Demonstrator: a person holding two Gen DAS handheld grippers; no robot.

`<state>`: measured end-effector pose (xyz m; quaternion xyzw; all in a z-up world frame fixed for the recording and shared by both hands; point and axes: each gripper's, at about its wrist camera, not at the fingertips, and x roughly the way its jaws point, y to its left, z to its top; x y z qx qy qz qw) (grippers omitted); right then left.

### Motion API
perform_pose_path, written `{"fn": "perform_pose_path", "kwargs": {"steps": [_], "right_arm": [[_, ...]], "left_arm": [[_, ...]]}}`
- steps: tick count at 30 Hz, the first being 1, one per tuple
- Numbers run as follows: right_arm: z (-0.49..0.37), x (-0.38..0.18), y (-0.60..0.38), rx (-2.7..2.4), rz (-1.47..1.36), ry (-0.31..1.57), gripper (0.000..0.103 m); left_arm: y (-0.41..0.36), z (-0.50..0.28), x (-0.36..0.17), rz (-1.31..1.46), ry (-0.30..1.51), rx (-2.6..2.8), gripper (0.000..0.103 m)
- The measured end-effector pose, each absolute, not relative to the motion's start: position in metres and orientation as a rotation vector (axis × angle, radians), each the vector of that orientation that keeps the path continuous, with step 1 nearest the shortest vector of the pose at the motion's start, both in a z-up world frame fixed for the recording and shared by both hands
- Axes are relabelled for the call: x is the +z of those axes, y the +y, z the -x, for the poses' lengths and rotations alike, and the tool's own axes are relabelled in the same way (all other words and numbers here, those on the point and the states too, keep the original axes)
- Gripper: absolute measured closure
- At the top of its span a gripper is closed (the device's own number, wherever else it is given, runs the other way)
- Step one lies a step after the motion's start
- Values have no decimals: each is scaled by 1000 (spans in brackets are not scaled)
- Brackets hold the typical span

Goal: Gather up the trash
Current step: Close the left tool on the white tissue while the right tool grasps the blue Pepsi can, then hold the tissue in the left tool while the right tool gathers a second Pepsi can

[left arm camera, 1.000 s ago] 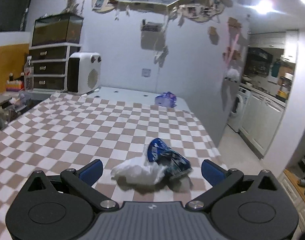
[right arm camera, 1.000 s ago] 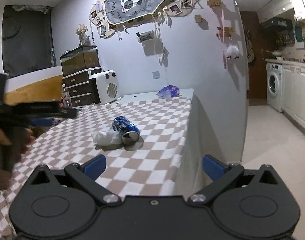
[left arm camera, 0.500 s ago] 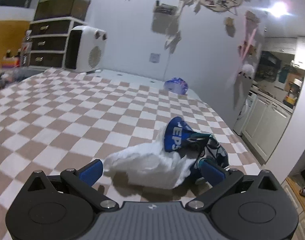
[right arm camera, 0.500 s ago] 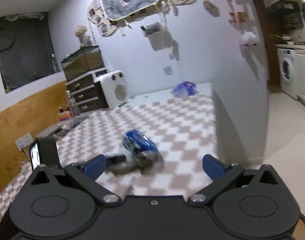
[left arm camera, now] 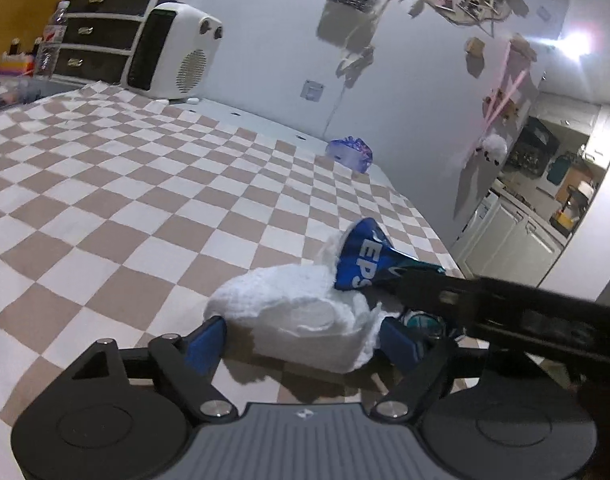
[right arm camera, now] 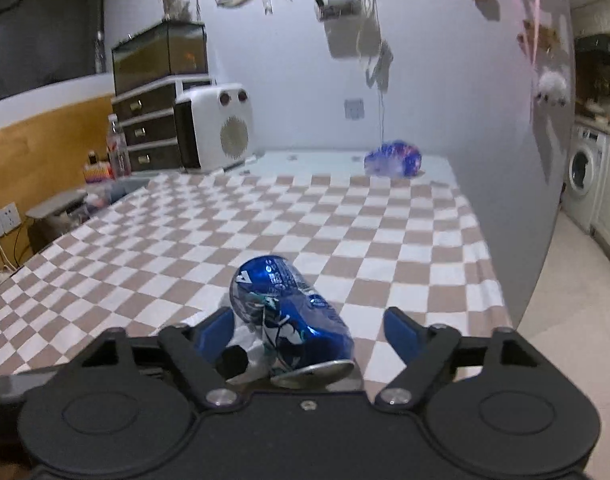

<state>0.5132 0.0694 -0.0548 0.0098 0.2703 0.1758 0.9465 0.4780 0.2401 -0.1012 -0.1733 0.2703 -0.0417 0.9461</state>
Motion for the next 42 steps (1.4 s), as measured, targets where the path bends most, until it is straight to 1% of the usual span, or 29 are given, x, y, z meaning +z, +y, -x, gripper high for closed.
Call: {"fn": "perform_pose_path", "kwargs": {"steps": [1,2,3,4,5,6,7,9,10,12,14,17,23,26,29,33,36,38,39,40,42], "right_arm": [[-518,-56,73,360,-13,565,29],[-521,-57,76,359,4,574,33],[-524,-59,80,351,32,584,42],[-525,-61,83,335,59,592,50],[-524,-61,83,328,63,585,50],[-522,-61,82,324,59,580,53],[-518,-59,80,323,60,570,66],[-511,-53,72,317,53,568,70],[-506,-51,66,330,40,575,71],[-494,-45,53,350,29,580,72],[-479,-40,38,368,8,585,73],[-457,-35,13,401,-57,620,73],[-413,-37,-31,560,-269,781,74],[-403,-43,-38,589,-282,820,75],[-404,-45,-40,557,-247,796,75],[-410,-47,-41,471,-152,747,70],[-413,-51,-44,464,-145,733,67],[-412,-51,-45,467,-153,716,53],[-409,-50,-46,458,-155,700,36],[-406,-49,-47,450,-153,682,24],[-401,-47,-46,449,-132,653,20]], "left_arm": [[239,-478,-101,345,552,-90,30],[238,-478,-101,343,554,-89,36],[239,-478,-102,346,556,-88,42],[239,-478,-102,350,557,-85,46],[240,-478,-102,353,557,-79,52],[241,-477,-102,353,557,-73,57],[241,-476,-101,350,553,-65,59],[239,-472,-98,329,539,-51,70],[239,-470,-97,320,534,-47,73],[238,-467,-95,319,529,-45,85],[240,-462,-94,340,527,-49,88],[244,-454,-91,374,514,-47,90],[241,-437,-86,392,501,-59,92],[230,-431,-82,364,518,-89,92],[211,-426,-81,302,548,-150,92],[187,-423,-85,225,564,-222,92],[178,-421,-90,198,572,-252,92],[175,-423,-93,196,580,-265,92],[173,-424,-96,197,586,-272,92],[172,-425,-98,197,592,-281,92],[169,-427,-102,196,604,-294,92]]}}
